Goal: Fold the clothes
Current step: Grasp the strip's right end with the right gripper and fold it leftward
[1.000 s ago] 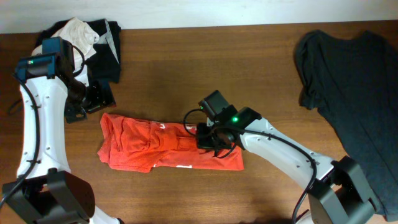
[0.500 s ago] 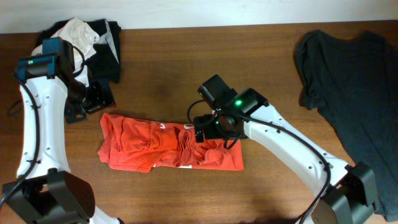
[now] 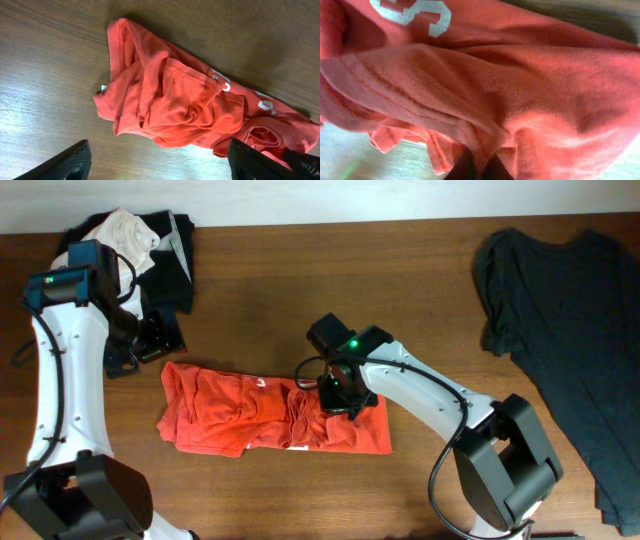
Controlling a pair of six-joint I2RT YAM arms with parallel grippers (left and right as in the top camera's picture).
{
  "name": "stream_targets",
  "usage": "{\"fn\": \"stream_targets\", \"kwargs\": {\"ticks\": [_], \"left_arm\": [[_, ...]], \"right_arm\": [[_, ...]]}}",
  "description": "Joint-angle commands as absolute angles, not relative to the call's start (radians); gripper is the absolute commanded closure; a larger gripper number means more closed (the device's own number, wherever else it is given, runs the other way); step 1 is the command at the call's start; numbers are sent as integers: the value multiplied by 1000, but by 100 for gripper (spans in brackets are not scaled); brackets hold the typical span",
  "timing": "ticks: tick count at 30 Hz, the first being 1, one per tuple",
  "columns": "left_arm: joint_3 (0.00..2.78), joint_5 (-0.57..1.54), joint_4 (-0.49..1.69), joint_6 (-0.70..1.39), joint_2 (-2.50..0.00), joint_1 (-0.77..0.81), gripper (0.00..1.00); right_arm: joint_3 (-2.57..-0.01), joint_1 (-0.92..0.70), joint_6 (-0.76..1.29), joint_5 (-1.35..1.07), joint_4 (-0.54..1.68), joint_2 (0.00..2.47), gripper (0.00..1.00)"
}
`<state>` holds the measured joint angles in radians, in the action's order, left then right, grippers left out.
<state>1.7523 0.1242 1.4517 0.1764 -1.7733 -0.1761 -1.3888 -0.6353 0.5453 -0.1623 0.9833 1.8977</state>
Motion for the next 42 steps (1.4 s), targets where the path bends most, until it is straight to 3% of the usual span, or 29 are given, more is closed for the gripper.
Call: {"fn": "stream_targets", "kwargs": {"ticks": [1, 8, 9, 10, 13, 16, 18, 19, 20, 21, 23, 25, 32, 38, 42], "left_arm": [[1764, 135, 1453, 163, -1758, -176, 13], [1764, 134, 1454, 163, -1758, -176, 13], [1764, 134, 1455, 163, -1758, -176, 13], [1764, 135, 1454, 163, -1758, -176, 13], [1764, 135, 1454, 163, -1758, -176, 13], [1764, 134, 1454, 162, -1758, -176, 13], [1764, 135, 1453, 143, -1758, -176, 13], [1764, 134, 1453, 141, -1758, -176, 13], [1764, 135, 1453, 141, -1758, -176, 13], [1764, 135, 1453, 141, -1758, -176, 13], [1764, 135, 1452, 141, -1758, -176, 13], [1764, 135, 1452, 141, -1758, -176, 13], [1764, 134, 1452, 141, -1758, -176, 13], [1764, 134, 1451, 141, -1758, -176, 13], [1764, 134, 1448, 141, -1758, -176, 13]], "right_arm": [[-1384, -636, 547, -160, 945, 1905, 96], [-1384, -663, 559, -311, 770, 1905, 96], [-1384, -681, 570, -311, 768, 1905, 86], [-1384, -702, 569, -311, 765, 1905, 62], [-1394, -739, 567, -371, 809, 1896, 56], [-1454, -678, 477, -449, 937, 1824, 52], [-1465, -628, 448, -336, 1014, 1786, 36], [-1465, -609, 449, -242, 1060, 1785, 34], [-1462, -599, 449, -199, 1084, 1787, 35], [-1446, -588, 449, -155, 1104, 1795, 47], [-1392, -588, 451, -146, 1060, 1813, 80], [-1335, -590, 476, -162, 984, 1840, 94], [-1077, -596, 475, -334, 346, 1855, 93], [-1092, -579, 460, -459, 385, 1784, 96], [-1112, -581, 460, -464, 385, 1666, 76]]}}
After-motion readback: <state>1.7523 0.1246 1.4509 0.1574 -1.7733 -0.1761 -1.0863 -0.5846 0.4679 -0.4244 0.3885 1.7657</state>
